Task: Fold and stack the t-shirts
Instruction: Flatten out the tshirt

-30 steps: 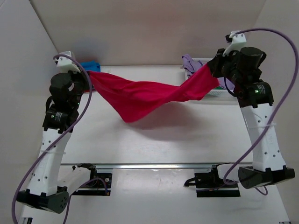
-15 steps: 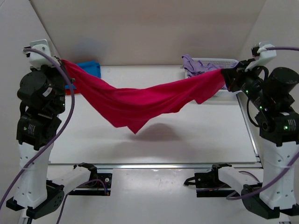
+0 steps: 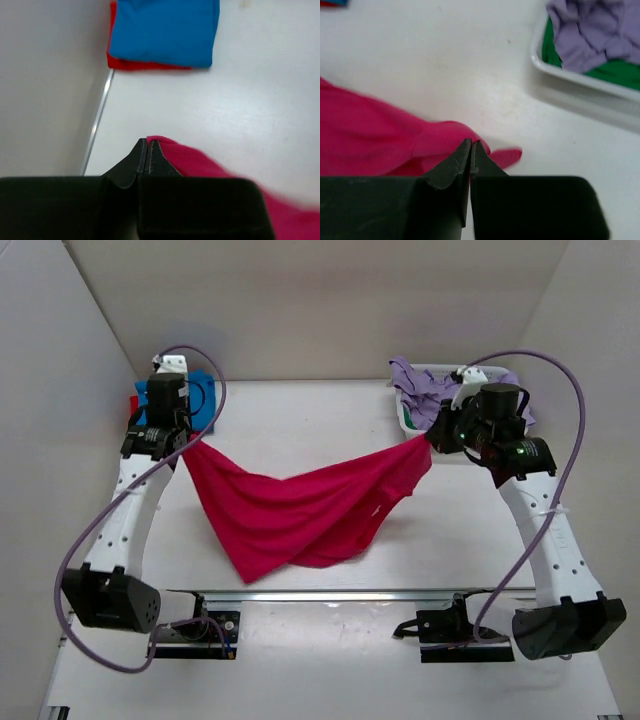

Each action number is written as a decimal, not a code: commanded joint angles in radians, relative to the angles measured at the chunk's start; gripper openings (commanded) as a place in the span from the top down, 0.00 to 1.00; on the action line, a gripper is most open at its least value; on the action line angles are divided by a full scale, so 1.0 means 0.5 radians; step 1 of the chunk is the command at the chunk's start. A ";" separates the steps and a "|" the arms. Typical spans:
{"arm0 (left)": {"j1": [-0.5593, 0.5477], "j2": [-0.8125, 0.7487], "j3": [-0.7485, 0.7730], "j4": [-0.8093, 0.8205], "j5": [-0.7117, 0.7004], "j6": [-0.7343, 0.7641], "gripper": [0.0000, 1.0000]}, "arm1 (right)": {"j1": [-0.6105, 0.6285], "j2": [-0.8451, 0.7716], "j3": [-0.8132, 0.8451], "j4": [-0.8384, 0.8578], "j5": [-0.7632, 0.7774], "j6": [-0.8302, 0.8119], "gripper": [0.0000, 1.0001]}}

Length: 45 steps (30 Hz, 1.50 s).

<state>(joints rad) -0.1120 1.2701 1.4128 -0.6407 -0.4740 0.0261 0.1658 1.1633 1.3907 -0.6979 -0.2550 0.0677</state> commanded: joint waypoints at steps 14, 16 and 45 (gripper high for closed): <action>0.153 -0.227 -0.135 0.039 0.034 -0.071 1.00 | -0.521 -0.274 -0.168 0.055 0.181 -0.184 1.00; 0.181 -0.325 -0.068 0.008 0.077 -0.123 1.00 | -0.513 -0.363 -0.137 0.101 0.295 -0.200 1.00; 0.181 -0.216 -0.324 0.149 0.132 -0.267 1.00 | -0.089 0.062 0.167 0.169 -0.030 -0.074 1.00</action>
<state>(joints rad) -0.0353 1.0496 1.3540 -0.6209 -0.5205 -0.0620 0.0895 1.0733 1.4681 -0.6884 -0.2836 0.0460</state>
